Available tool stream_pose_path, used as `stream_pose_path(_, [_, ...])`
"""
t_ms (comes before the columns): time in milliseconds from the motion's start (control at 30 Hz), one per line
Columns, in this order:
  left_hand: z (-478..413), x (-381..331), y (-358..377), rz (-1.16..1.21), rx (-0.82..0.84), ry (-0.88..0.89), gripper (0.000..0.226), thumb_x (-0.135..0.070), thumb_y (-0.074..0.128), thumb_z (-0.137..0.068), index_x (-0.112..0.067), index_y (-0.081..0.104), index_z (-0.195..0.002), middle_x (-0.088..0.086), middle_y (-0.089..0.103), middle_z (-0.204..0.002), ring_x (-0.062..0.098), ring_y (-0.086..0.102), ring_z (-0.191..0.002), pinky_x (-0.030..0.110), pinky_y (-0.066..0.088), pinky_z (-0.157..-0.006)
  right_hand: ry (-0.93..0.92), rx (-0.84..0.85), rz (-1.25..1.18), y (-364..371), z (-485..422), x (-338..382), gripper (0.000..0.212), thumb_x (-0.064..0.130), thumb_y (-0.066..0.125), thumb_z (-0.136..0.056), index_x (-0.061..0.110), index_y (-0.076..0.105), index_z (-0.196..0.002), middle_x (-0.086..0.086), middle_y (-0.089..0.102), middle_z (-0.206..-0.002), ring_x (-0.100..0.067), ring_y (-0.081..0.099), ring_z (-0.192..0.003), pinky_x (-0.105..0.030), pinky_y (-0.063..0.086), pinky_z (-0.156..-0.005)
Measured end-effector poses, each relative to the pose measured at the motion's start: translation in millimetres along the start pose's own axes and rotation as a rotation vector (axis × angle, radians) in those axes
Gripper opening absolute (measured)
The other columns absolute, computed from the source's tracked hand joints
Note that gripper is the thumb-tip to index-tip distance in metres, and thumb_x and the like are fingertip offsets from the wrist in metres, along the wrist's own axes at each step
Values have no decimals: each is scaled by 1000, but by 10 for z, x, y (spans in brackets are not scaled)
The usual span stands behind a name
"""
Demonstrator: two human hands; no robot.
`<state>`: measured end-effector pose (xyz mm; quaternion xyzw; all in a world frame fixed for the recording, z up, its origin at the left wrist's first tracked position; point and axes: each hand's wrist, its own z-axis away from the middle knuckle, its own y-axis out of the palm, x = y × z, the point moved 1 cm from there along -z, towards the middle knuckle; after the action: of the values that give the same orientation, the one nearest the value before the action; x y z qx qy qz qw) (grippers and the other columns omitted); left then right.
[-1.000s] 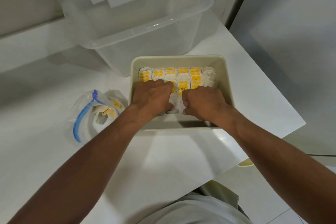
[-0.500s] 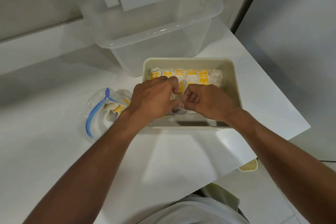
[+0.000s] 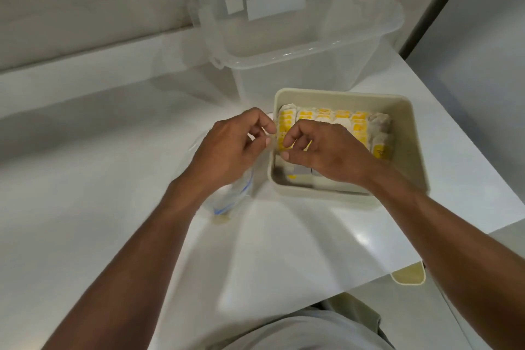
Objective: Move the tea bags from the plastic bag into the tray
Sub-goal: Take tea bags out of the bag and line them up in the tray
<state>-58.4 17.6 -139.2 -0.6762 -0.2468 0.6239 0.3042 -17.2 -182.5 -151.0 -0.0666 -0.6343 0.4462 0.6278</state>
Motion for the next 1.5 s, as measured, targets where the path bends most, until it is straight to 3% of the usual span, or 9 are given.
stream_pose_path(467, [313,611,-277,-180,254,-192,15,-13,71,-83,-24,71,-93,-11,73,-93,10,67,-88,28,51,-82,-253,145,116,411,-151,634,8,21,71,-87,23,74,-94,29,58,-59,14,55,-62,-8,34,-58])
stream_pose_path(600, [325,646,-281,-220,305,-186,19,-18,73,-84,-18,71,-102,-13,70,-93,16,66,-92,29,51,-83,-276,192,187,538,-207,674,18,20,70,-85,30,75,-99,20,70,-84,13,55,-65,-7,33,-62])
stream_pose_path(800, [351,740,-278,-264,393,-227,24,-27,75,-80,-28,69,-104,-18,66,-96,6,60,-86,22,49,-77,-275,85,588,599,-244,716,21,41,58,-88,42,67,-107,16,69,-101,-12,61,-94,-27,41,-67])
stream_pose_path(900, [364,775,-163,-363,504,-196,20,-25,69,-83,-27,67,-102,-18,60,-84,2,52,-72,14,37,-60,-405,64,836,725,-245,726,24,43,47,-93,37,68,-105,8,65,-99,-19,56,-96,-25,26,-54])
stream_pose_path(1000, [349,757,-106,-440,569,-183,6,-26,63,-85,-27,66,-91,-16,53,-71,7,50,-69,19,34,-56,-455,100,999,826,-241,764,15,38,66,-81,24,71,-76,4,58,-78,-22,56,-79,-24,9,-48])
stream_pose_path(1067, [346,726,-86,-495,626,-190,17,-27,59,-88,-31,57,-72,-16,49,-68,9,48,-70,24,35,-59,-464,109,1053,866,-260,761,16,35,72,-78,21,70,-71,2,59,-78,-23,56,-79,-25,17,-49])
stream_pose_path(1133, [352,718,-47,-561,660,-187,26,-29,55,-90,-31,48,-65,-17,47,-67,10,47,-71,26,36,-64,-433,169,1072,921,-258,711,20,34,56,-92,19,70,-93,0,59,-99,-25,53,-99,-31,28,-57])
stream_pose_path(1267, [353,672,32,-628,735,-140,12,-30,49,-94,-30,60,-90,-13,49,-77,14,51,-81,28,40,-67,-385,204,1104,913,-212,737,26,35,48,-98,19,68,-105,-1,58,-108,-26,50,-107,-33,34,-65])
stream_pose_path(1500, [344,725,35,-527,684,-120,14,-28,50,-94,-27,58,-83,-12,53,-76,14,52,-81,25,38,-65,-437,214,1204,845,-197,733,15,32,58,-87,23,70,-85,2,61,-90,-24,55,-91,-37,24,-69])
